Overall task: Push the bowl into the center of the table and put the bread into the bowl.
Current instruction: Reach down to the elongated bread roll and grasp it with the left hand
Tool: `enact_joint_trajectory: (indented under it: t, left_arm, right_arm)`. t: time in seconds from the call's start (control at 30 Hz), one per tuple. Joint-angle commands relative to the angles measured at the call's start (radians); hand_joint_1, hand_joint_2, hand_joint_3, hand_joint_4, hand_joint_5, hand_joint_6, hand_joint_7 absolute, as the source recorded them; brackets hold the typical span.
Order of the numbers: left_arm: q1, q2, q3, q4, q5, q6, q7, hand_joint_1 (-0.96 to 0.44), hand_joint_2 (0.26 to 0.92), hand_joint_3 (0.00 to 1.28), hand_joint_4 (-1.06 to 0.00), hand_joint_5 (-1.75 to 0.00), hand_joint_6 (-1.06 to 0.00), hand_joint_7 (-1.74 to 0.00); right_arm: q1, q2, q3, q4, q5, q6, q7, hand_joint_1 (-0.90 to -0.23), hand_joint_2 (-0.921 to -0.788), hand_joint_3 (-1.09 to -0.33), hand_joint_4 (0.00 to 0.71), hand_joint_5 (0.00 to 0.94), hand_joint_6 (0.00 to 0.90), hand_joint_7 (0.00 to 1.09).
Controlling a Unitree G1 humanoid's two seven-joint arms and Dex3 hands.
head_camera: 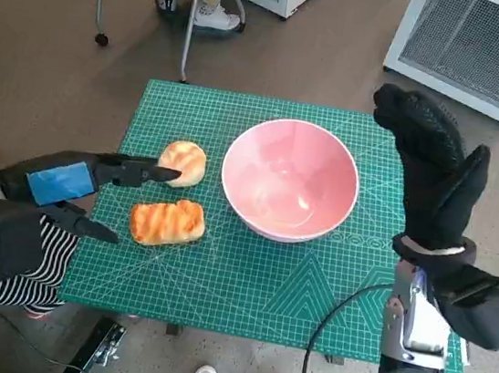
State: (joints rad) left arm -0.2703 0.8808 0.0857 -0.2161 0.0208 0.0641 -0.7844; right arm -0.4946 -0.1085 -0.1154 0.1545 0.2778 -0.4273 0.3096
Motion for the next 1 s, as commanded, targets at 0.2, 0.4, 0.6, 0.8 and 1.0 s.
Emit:
enact_joint_trajectory:
  t: [0.2, 0.4, 0.6, 0.8, 1.0]
  left_arm:
    - [0.026, -0.041, -0.085, -0.005, 0.107, 0.014, 0.056, 0.08, 0.792, 0.0, -0.25, -0.01, -0.4, -0.01]
    - [0.019, -0.073, -0.127, 0.021, 0.147, 0.015, 0.082, 0.06, 0.793, 0.0, -0.26, -0.01, -0.41, -0.01]
    - [0.007, -0.11, -0.157, 0.082, 0.161, -0.012, 0.104, 0.03, 0.797, 0.0, -0.27, -0.01, -0.41, -0.01]
    - [-0.011, -0.138, -0.192, 0.156, 0.188, -0.043, 0.125, -0.01, 0.8, 0.0, -0.28, -0.01, -0.4, 0.0]
    - [-0.027, -0.163, -0.23, 0.224, 0.234, -0.057, 0.151, -0.05, 0.804, 0.0, -0.3, -0.01, -0.4, 0.0]
  right_arm:
    - [0.022, 0.003, -0.007, 0.009, 0.015, 0.019, 0.006, -0.707, -0.921, -0.686, 0.202, 0.003, 0.188, 0.31]
    - [0.026, 0.002, -0.008, 0.01, 0.015, 0.019, 0.008, -0.707, -0.921, -0.686, 0.203, 0.003, 0.187, 0.32]
    - [0.033, 0.0, -0.007, 0.007, 0.012, 0.017, 0.009, -0.705, -0.921, -0.686, 0.203, 0.003, 0.187, 0.32]
    - [0.043, -0.003, -0.006, -0.002, 0.008, 0.017, 0.008, -0.705, -0.921, -0.686, 0.204, 0.003, 0.186, 0.32]
    - [0.051, -0.006, -0.006, -0.01, 0.003, 0.018, 0.006, -0.697, -0.921, -0.687, 0.204, 0.002, 0.185, 0.32]
